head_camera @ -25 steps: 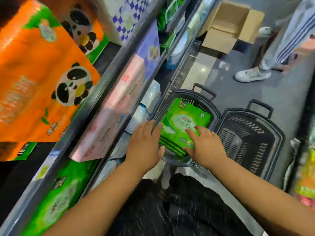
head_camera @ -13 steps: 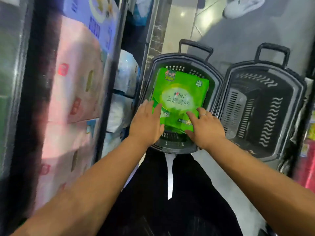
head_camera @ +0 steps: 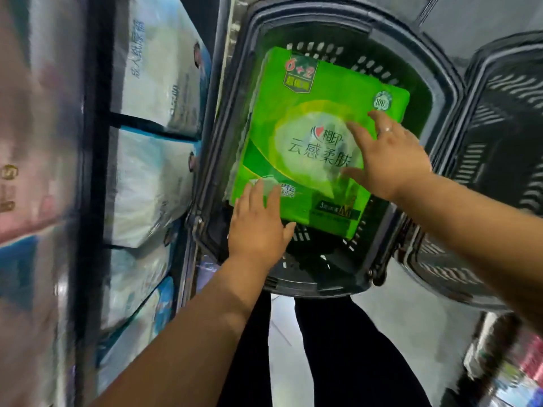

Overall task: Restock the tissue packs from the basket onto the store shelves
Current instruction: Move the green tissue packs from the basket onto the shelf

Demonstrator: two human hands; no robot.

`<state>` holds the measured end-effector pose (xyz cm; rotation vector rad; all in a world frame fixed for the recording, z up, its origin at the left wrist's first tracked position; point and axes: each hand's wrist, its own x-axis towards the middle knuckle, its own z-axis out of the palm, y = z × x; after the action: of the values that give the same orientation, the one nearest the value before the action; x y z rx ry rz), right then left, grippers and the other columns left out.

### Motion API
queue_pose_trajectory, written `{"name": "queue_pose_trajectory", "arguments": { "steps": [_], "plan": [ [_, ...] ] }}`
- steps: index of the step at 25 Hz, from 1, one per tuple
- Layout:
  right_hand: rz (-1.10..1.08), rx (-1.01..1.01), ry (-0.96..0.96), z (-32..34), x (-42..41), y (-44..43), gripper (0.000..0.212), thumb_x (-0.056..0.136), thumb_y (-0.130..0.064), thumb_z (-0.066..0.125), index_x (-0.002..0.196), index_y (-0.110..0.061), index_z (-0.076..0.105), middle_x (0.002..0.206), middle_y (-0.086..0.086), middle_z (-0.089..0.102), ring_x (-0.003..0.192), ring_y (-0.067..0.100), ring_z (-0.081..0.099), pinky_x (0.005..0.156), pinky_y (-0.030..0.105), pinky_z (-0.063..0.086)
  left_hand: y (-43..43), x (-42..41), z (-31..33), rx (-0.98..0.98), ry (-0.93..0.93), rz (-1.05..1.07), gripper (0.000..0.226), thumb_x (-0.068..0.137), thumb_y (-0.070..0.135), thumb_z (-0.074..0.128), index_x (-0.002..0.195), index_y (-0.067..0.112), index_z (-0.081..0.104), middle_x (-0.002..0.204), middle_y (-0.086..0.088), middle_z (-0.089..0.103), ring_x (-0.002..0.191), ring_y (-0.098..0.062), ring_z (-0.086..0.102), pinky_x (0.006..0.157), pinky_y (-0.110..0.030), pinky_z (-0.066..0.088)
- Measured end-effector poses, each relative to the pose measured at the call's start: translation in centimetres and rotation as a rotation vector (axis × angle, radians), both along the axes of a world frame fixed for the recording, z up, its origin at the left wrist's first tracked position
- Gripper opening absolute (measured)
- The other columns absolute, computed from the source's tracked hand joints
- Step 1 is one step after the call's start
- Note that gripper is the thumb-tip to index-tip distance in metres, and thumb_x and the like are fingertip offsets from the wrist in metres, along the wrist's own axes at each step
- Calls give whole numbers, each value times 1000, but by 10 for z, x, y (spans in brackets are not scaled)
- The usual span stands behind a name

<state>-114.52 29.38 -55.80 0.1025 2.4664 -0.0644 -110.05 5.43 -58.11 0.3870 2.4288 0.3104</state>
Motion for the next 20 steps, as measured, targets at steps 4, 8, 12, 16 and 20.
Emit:
{"name": "queue_pose_trajectory", "arguments": {
  "steps": [4, 8, 12, 16, 20],
  "plan": [
    [23, 12, 53, -38, -38, 10, 97, 81, -65, 59, 153, -17, 15, 159, 20, 11, 145, 39, 15, 117, 50, 17, 8, 17, -23, 0, -4, 186, 82, 83, 52, 64, 148, 17, 29, 156, -18, 17, 142, -39, 15, 114, -48, 24],
    [35, 17, 35, -67, -50, 14, 114, 73, -65, 68, 154, -22, 0, 161, 15, 4, 148, 35, 4, 120, 51, 9, 32, 39, -27, 63, -134, 596, 98, 75, 45, 77, 149, 15, 22, 148, -13, 17, 131, -36, 25, 105, -42, 33],
    [-25, 26, -9, -69, -65, 18, 136, 59, -67, 76, 153, -24, -12, 160, 21, -6, 148, 40, -4, 119, 53, 2, 45, 47, -34, 144, -203, 885, 106, 73, 42, 80, 151, 12, 15, 149, -10, 8, 126, -30, 40, 104, -35, 41],
    [-38, -21, -78, -72, -78, 20, 145, 50, -67, 79, 152, -29, -17, 159, 25, -5, 147, 42, -4, 117, 60, 1, 68, 35, -38, 226, -347, 1160, 113, 75, 38, 79, 153, 23, -3, 156, -14, 11, 126, -27, 45, 90, -24, 36],
    [-73, -57, -55, -77, -76, 23, 147, 46, -70, 79, 152, -33, -16, 158, 25, 0, 146, 43, -1, 114, 64, 2, 83, 28, -54, 318, -319, 1374, 118, 74, 26, 82, 149, 36, -9, 154, -17, 9, 127, -30, 44, 85, -27, 40]
  ]
}}
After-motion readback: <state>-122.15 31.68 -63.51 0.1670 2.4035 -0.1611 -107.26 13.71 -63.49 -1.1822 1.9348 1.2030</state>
